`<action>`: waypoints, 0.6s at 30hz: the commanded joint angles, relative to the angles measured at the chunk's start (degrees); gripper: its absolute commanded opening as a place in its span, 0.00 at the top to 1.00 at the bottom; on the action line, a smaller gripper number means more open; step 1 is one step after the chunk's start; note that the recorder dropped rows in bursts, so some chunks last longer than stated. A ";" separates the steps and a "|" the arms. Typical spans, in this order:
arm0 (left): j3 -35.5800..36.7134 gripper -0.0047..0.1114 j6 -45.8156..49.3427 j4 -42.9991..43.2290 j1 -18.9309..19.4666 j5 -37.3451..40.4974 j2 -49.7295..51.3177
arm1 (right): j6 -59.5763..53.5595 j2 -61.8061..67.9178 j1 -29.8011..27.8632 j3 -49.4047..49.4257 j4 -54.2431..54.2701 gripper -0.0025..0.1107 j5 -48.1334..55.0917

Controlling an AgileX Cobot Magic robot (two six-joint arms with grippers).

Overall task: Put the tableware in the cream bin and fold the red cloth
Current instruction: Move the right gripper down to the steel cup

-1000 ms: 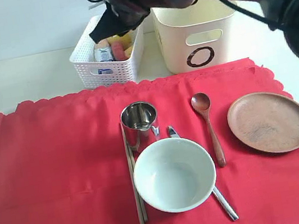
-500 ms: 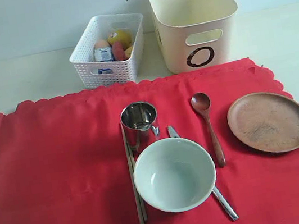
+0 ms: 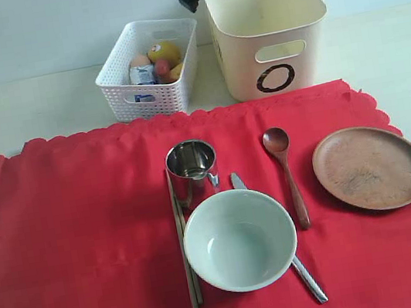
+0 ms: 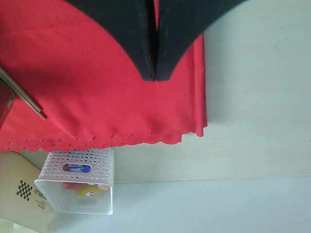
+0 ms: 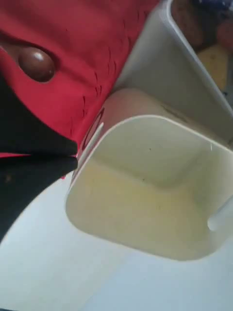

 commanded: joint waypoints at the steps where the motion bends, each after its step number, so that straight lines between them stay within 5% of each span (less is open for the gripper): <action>1: -0.16 0.96 -0.32 0.13 -0.29 -0.60 0.12 | -5.97 -0.51 -0.67 -0.37 8.24 0.98 0.36; 8: -0.16 0.96 -0.32 0.13 -0.29 -0.60 0.12 | -17.23 0.32 -0.67 -0.37 27.03 0.98 0.36; 18: -0.16 0.96 -0.32 0.13 -0.29 -0.60 0.12 | -18.78 5.18 -0.67 -0.37 30.90 0.91 0.36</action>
